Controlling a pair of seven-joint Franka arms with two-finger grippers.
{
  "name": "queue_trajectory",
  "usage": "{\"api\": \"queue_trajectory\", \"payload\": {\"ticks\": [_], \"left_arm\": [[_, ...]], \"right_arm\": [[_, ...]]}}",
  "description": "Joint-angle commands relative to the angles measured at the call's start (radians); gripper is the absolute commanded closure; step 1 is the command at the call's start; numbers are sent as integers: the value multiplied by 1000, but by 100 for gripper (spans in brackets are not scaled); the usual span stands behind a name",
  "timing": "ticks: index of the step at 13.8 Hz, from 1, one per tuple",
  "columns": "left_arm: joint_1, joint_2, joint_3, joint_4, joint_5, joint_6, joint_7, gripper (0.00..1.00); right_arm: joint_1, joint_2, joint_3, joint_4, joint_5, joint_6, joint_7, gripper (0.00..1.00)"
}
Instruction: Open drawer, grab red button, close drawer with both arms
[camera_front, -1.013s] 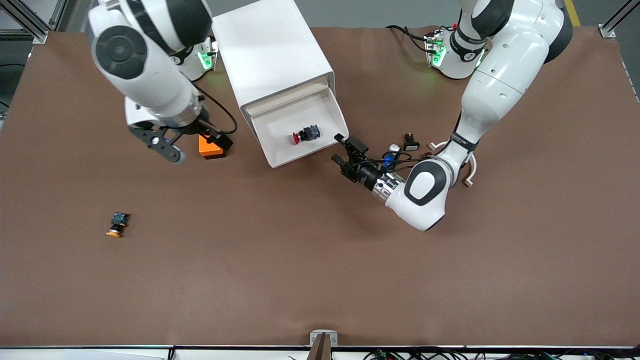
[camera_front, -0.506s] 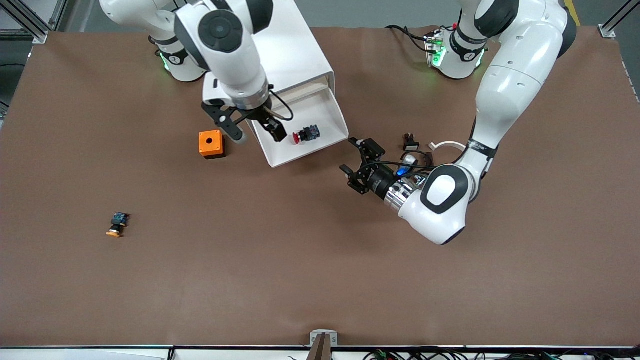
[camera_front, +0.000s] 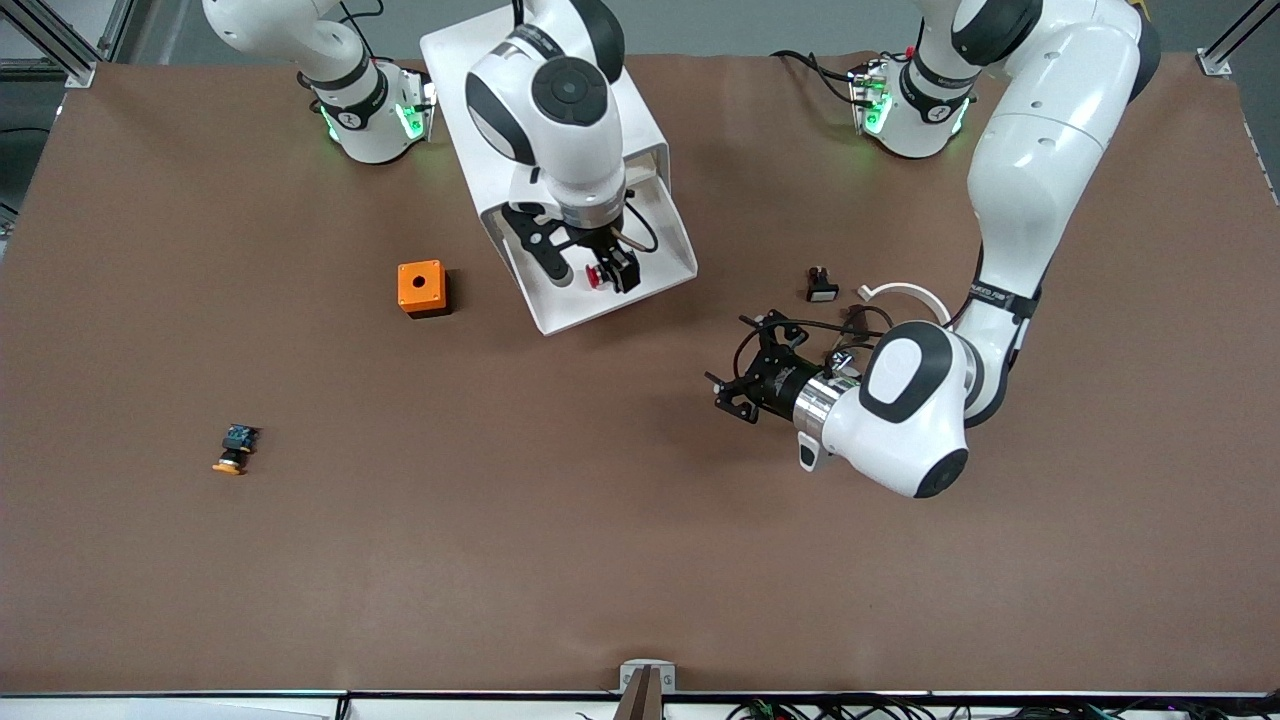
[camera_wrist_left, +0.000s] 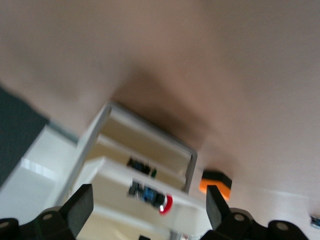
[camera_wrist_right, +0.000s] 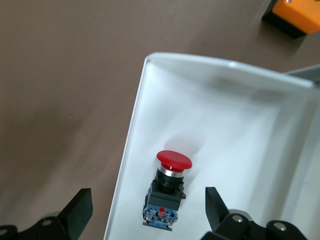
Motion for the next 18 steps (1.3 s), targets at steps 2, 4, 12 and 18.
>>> {"api": "queue_trajectory", "payload": {"ticks": [2, 4, 12, 18], "left_arm": [[-23, -85, 4, -11, 190, 92, 177, 1], [-59, -102, 2, -12, 322, 171, 217, 1], [-152, -102, 4, -18, 621, 337, 217, 1], [-202, -96, 4, -24, 725, 350, 201, 1]], "right_arm": [[25, 29, -11, 8, -18, 10, 99, 0], [42, 47, -11, 8, -18, 10, 128, 0], [65, 92, -11, 9, -18, 13, 169, 8], [80, 92, -10, 17, -3, 15, 169, 81]]}}
